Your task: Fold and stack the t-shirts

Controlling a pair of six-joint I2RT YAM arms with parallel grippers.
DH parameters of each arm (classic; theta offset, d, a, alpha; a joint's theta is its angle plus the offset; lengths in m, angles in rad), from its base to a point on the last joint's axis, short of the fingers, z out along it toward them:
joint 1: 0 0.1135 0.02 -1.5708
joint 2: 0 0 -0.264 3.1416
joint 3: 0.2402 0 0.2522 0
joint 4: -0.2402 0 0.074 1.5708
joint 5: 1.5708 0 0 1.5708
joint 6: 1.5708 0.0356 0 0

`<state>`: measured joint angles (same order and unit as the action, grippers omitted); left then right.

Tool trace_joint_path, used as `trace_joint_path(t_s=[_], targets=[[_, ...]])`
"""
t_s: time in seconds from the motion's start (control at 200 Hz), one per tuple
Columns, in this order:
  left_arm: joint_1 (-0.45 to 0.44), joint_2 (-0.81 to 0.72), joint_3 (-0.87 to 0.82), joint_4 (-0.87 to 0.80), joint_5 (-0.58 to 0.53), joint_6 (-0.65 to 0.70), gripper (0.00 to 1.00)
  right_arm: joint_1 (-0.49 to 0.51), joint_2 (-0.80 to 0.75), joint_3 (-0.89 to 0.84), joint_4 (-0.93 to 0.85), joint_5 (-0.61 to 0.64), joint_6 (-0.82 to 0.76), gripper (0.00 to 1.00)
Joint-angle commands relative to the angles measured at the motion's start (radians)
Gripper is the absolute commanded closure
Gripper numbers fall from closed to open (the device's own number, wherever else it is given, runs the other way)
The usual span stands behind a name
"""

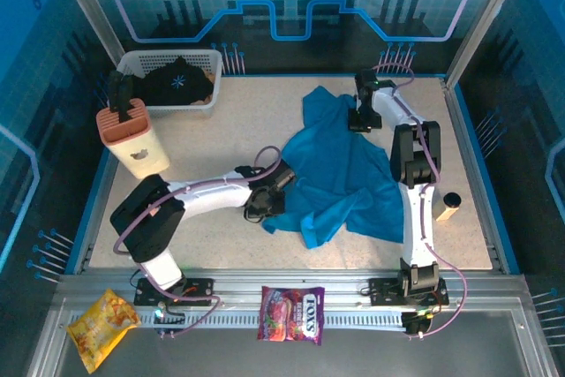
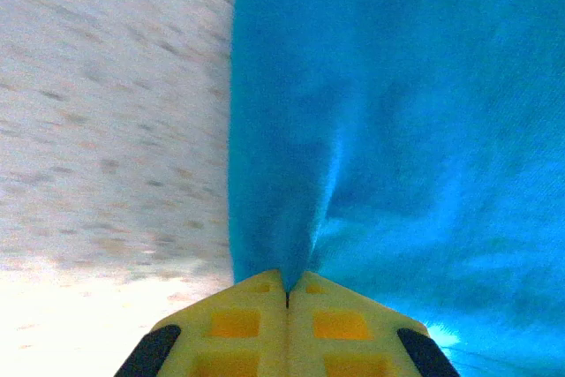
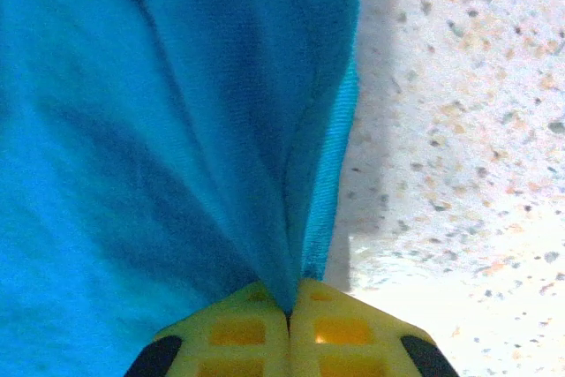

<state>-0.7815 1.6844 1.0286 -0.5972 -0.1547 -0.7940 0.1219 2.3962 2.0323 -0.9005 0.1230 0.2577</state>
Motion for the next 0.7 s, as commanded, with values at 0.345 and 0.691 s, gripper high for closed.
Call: trace_joint_path(t_s=[0.345, 0.691], targets=[[0.291, 0.125, 0.578, -0.16, -0.435, 0.459, 1.0, -0.142, -0.431, -0.503, 0.069, 0.116, 0.079, 1.0], [0.354, 0.608, 1.267, -0.172, -0.47, 0.695, 0.6, -0.186, -0.44, -0.524, 0.104, 0.199, 0.102, 1.0]])
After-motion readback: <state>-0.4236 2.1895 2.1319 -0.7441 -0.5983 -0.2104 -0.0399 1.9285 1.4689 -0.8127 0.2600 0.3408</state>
